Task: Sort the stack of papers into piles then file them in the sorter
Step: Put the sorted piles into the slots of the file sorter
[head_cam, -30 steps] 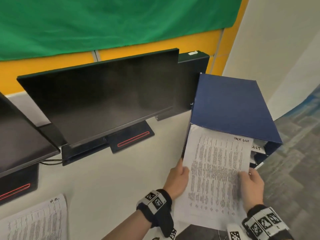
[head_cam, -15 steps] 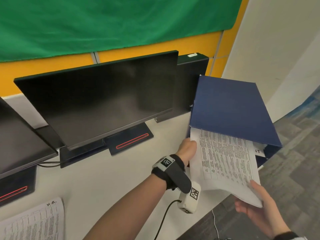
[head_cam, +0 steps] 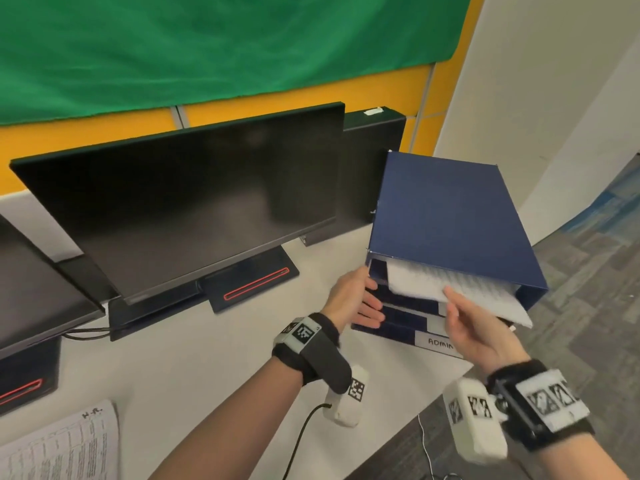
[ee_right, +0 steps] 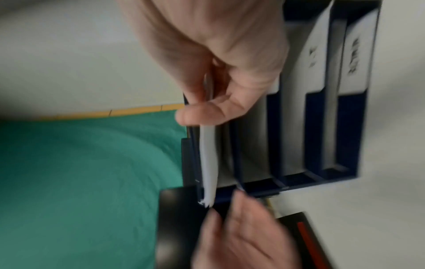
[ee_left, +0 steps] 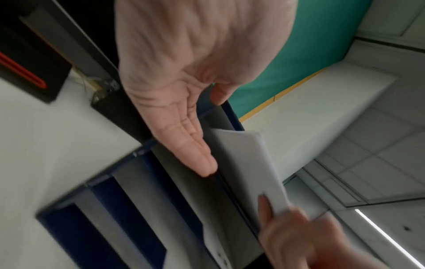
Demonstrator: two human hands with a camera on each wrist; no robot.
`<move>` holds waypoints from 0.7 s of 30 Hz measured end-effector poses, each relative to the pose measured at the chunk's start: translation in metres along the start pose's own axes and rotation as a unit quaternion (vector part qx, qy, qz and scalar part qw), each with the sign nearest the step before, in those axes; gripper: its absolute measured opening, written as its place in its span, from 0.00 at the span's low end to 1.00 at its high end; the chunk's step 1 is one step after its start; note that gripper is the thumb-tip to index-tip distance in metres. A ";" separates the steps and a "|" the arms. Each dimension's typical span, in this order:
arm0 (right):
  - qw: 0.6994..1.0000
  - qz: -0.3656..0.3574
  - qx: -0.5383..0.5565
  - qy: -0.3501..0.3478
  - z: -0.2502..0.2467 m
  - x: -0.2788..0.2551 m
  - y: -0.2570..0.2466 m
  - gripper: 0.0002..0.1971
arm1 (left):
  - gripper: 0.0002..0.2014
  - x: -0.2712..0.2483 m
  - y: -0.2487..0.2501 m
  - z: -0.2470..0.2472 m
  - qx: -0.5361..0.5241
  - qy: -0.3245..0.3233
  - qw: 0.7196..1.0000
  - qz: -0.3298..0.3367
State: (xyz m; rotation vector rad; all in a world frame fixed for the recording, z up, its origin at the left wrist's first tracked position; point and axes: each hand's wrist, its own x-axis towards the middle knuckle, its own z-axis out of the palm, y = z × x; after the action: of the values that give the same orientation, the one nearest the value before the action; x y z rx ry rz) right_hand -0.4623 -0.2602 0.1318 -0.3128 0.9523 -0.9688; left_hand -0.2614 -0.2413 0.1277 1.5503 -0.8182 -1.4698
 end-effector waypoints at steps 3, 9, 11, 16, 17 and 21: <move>0.998 -0.058 0.001 -0.031 0.021 0.016 -0.014 0.38 | 0.23 -0.005 -0.019 -0.028 0.008 0.042 0.999 0.026; 0.991 -0.056 0.096 -0.077 0.038 0.037 0.003 0.41 | 0.13 -0.022 -0.077 -0.096 0.043 0.157 0.986 0.043; 0.994 -0.046 -0.001 -0.094 0.044 0.036 0.027 0.24 | 0.08 -0.031 -0.104 -0.126 0.091 0.220 0.970 0.045; 0.939 0.040 -0.294 -0.176 0.080 0.032 0.136 0.12 | 0.09 -0.067 -0.172 -0.208 0.375 0.392 0.835 -0.088; 0.914 0.069 -0.348 -0.198 0.085 0.033 0.159 0.12 | 0.13 -0.078 -0.185 -0.223 0.412 0.413 0.800 -0.136; 0.816 0.175 -0.496 -0.241 0.092 0.047 0.234 0.09 | 0.38 -0.128 -0.236 -0.260 0.408 0.445 0.723 -0.337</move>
State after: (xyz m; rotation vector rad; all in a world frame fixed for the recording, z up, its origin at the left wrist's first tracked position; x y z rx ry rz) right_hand -0.2474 -0.1831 0.0158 -1.1610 0.9210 0.0488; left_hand -0.0366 0.0106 -0.0320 3.1016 -0.2585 -0.4882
